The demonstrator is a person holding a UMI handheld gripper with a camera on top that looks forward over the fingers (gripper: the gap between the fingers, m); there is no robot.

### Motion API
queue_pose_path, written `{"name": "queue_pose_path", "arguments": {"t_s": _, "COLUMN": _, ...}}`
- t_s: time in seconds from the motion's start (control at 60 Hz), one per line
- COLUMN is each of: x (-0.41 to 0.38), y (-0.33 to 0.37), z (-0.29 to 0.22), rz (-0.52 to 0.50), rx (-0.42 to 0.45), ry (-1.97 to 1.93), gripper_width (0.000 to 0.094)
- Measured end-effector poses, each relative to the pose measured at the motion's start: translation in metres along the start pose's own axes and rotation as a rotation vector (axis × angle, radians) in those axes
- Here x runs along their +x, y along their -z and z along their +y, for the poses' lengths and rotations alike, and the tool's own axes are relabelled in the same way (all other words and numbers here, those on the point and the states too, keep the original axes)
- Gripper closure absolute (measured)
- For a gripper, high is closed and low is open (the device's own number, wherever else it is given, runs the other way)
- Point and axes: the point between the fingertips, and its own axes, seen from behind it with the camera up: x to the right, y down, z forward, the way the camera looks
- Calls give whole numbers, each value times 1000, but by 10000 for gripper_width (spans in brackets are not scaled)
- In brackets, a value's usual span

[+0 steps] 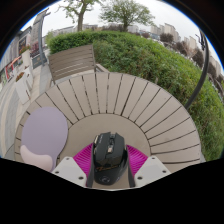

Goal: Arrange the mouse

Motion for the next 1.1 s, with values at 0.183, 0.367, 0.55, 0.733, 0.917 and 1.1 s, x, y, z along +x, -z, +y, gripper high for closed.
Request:
{"name": "queue_pose_path", "arguments": {"t_s": 0.183, "x": -33, "y": 50, "z": -52, "rz": -44, "rx": 59, "ry": 12, "gripper_width": 454}}
{"name": "queue_pose_path", "arguments": {"t_s": 0.367, "x": -111, "y": 79, "z": -104, "rz": -116, "rx": 116, "ry": -1, "gripper_width": 454}}
{"name": "queue_pose_path", "arguments": {"t_s": 0.55, "x": -201, "y": 47, "z": -89, "rz": -155, "rx": 65, "ry": -6, "gripper_width": 454}}
{"name": "queue_pose_path", "arguments": {"t_s": 0.733, "x": -235, "y": -3, "z": -34, "rz": -106, "rx": -24, "ry": -12, "gripper_width": 450}}
{"name": "queue_pose_path", "arguments": {"t_s": 0.917, "x": -232, "y": -1, "z": -29, "rz": -57, "rx": -41, "ry": -15, "gripper_width": 189}}
{"name": "queue_pose_path", "arguments": {"t_s": 1.1, "x": -197, "y": 105, "z": -46, "rz": -7, "rx": -17, "ry": 17, "gripper_width": 84}}
